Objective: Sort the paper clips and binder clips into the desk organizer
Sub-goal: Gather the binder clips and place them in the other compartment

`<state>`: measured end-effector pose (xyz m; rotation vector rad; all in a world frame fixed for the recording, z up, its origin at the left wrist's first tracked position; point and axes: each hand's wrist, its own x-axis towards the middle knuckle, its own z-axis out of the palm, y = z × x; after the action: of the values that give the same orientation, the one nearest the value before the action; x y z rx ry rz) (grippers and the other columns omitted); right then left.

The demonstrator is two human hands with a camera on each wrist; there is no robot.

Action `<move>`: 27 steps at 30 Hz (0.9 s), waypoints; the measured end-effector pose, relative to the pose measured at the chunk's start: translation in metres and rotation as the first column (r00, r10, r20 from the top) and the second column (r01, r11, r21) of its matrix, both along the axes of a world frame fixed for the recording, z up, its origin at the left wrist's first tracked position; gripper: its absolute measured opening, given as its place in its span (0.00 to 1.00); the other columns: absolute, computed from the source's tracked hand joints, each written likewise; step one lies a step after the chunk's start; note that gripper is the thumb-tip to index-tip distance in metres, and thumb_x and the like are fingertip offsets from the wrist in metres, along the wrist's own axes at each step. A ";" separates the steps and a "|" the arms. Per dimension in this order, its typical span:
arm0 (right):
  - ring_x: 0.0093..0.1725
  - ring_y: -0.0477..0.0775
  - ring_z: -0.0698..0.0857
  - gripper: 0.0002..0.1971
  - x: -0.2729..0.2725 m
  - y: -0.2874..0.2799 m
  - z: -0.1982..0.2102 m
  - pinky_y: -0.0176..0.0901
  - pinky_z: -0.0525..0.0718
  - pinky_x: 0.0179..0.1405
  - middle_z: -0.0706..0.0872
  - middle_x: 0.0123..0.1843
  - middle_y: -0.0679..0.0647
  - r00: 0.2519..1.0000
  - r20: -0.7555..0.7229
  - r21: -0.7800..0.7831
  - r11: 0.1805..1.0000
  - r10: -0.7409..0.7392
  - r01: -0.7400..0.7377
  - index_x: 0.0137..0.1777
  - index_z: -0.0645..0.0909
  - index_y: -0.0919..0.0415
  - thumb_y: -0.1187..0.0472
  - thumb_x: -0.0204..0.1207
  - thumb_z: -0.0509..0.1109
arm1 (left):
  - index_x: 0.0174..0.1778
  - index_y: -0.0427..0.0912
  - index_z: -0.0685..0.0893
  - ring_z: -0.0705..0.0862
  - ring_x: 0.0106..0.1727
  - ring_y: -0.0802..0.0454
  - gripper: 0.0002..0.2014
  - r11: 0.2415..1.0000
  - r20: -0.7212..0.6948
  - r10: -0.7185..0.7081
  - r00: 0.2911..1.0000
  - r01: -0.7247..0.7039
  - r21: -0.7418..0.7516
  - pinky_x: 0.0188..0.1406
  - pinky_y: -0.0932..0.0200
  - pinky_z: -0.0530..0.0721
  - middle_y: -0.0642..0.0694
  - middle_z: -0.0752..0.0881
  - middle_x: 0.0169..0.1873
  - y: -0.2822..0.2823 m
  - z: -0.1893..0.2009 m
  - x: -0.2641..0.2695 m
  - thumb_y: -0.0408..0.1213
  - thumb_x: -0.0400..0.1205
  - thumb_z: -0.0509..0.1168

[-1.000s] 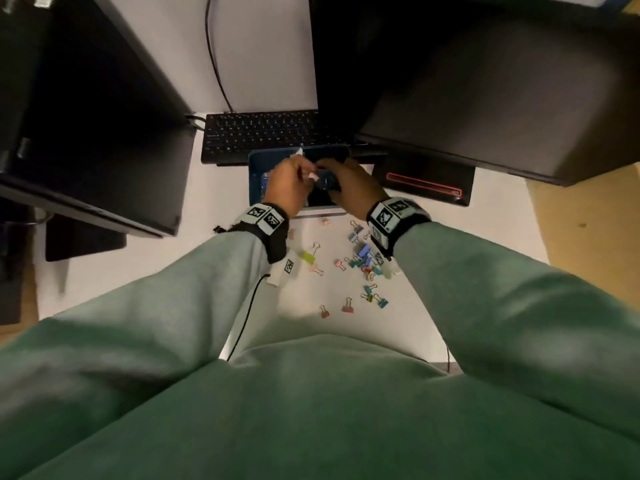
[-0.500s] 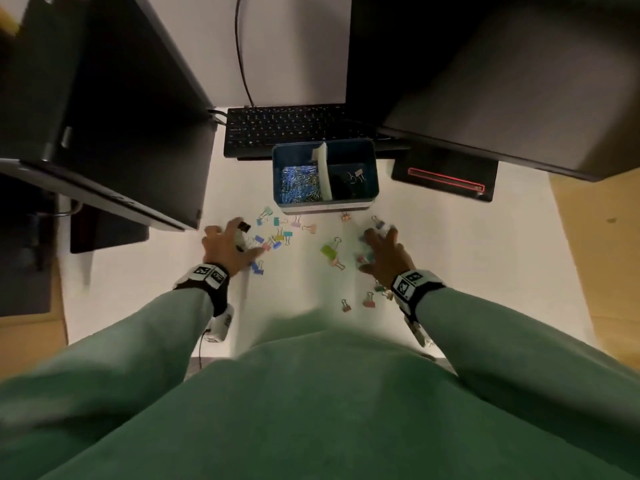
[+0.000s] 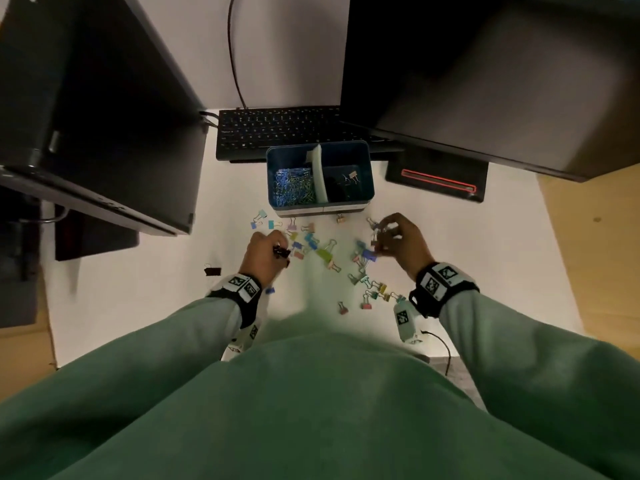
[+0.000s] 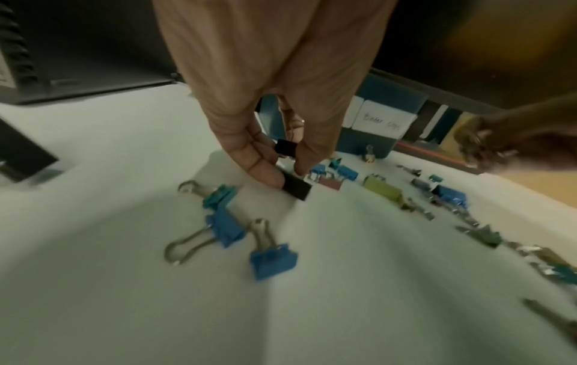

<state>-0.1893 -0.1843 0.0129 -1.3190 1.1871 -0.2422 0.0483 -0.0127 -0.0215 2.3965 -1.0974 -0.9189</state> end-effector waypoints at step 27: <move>0.69 0.68 0.66 0.47 0.031 0.016 -0.035 0.63 0.82 0.62 0.57 0.75 0.62 0.436 -0.719 -0.134 0.509 0.541 -0.851 0.78 0.59 0.45 0.44 0.62 0.82 | 0.75 0.48 0.63 0.65 0.71 0.36 0.46 0.983 0.053 0.020 0.998 -0.029 0.184 0.71 0.39 0.74 0.39 0.62 0.70 -0.014 0.007 0.026 0.58 0.66 0.78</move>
<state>-0.1582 -0.1679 -0.0217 -2.3871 0.9312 0.6381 0.0742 -0.0266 -0.0149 2.5899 -1.0393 -0.9959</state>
